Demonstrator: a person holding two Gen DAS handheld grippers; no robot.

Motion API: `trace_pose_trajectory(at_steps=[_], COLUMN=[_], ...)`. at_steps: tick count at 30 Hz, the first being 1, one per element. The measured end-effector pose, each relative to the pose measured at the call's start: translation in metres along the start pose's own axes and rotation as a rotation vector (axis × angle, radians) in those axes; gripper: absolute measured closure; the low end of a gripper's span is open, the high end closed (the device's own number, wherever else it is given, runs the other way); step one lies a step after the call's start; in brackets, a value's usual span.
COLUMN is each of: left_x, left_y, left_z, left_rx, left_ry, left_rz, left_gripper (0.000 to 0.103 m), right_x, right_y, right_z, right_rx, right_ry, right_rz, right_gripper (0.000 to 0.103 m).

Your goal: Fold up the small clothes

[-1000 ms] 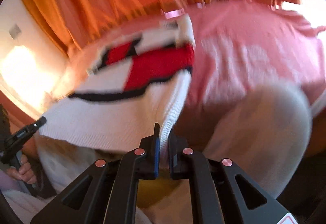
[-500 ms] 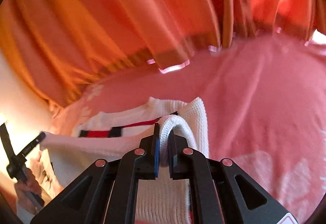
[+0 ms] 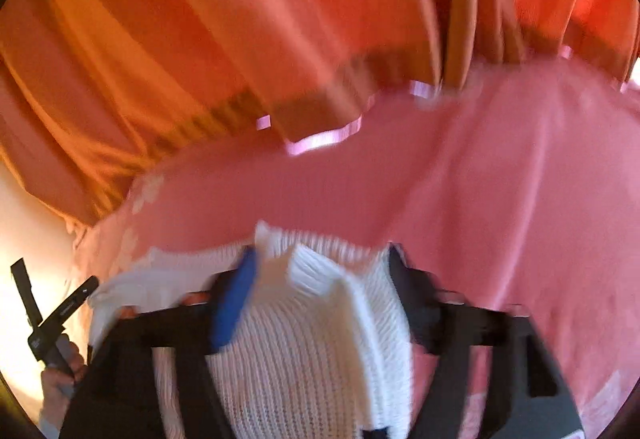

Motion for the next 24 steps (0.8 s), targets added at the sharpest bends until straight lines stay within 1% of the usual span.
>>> trace_pose_trajectory(at_steps=[2,3,4,5,7,8,10,12,13,14,15,16,17,18,20,21,22,23,24], left_x=[0.007,0.009,0.010,0.009,0.006,0.002,-0.008,-0.016,-0.019,-0.022,-0.023,-0.023,-0.023,-0.021,-0.011,-0.005,-0.001,0.001,-0.001], left_y=[0.011,0.015,0.019,0.020,0.020,0.018,0.010,0.000,-0.005,-0.010,-0.014,-0.018,-0.018,-0.017,-0.005,0.001,0.004,0.003,-0.004], left_z=[-0.005,-0.007,-0.011,-0.012,-0.013,-0.010,-0.003,0.003,0.005,0.007,0.009,0.011,0.012,0.012,0.009,0.007,0.003,-0.002,-0.007], left_rx=[-0.022,-0.036,-0.054,-0.077,-0.117,-0.138,-0.129,-0.105,-0.103,-0.105,-0.122,-0.144,-0.147,-0.153,-0.161,-0.166,-0.159,-0.123,-0.081], left_ry=[-0.007,-0.007,0.000,0.003,0.000,-0.024,-0.076,-0.112,-0.121,-0.125,-0.122,-0.114,-0.102,-0.085,-0.051,-0.035,-0.022,-0.018,-0.014], left_rz=[0.030,0.040,0.045,0.041,0.012,-0.022,-0.081,-0.116,-0.128,-0.141,-0.159,-0.183,-0.195,-0.190,-0.124,-0.100,-0.086,-0.084,-0.101], left_gripper=[0.025,0.020,0.017,0.017,0.017,0.017,0.017,0.018,0.020,0.025,0.044,0.068,0.080,0.097,0.096,0.096,0.096,0.096,0.097], right_x=[0.001,-0.002,-0.005,-0.013,-0.026,-0.034,-0.044,-0.053,-0.055,-0.056,-0.057,-0.057,-0.054,-0.050,-0.033,-0.026,-0.020,-0.019,-0.020], right_y=[0.007,0.006,0.004,-0.003,-0.014,-0.020,-0.028,-0.036,-0.041,-0.044,-0.048,-0.050,-0.049,-0.044,-0.015,-0.004,0.003,0.001,-0.012], right_z=[0.003,0.005,0.007,0.009,0.006,0.003,-0.003,-0.010,-0.012,-0.014,-0.014,-0.014,-0.014,-0.014,-0.016,-0.015,-0.012,-0.007,0.000], right_rx=[-0.032,-0.040,-0.038,-0.027,-0.012,-0.009,-0.006,-0.020,-0.026,-0.031,-0.031,-0.024,-0.015,-0.006,0.062,0.080,0.064,0.036,-0.011], right_ry=[0.033,0.051,0.058,0.072,0.098,0.122,0.153,0.189,0.202,0.204,0.201,0.198,0.180,0.164,0.115,0.102,0.098,0.100,0.095], right_rz=[0.022,0.010,-0.008,-0.051,-0.115,-0.142,-0.168,-0.186,-0.198,-0.206,-0.218,-0.227,-0.227,-0.209,-0.114,-0.071,-0.033,-0.032,-0.066], right_gripper=[0.033,0.033,0.033,0.033,0.033,0.035,0.036,0.043,0.046,0.057,0.076,0.089,0.095,0.096,0.096,0.096,0.096,0.096,0.096])
Point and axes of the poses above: each gripper's, at about its wrist camera, not at the fingertips, and y roughly against the way its jaws point, z to its right, x to its top, the point moved 2 cm from there along -y, roughly the way its jaws point, and after that the axes turned 10 degrees about -x, right-handed, at the moved point
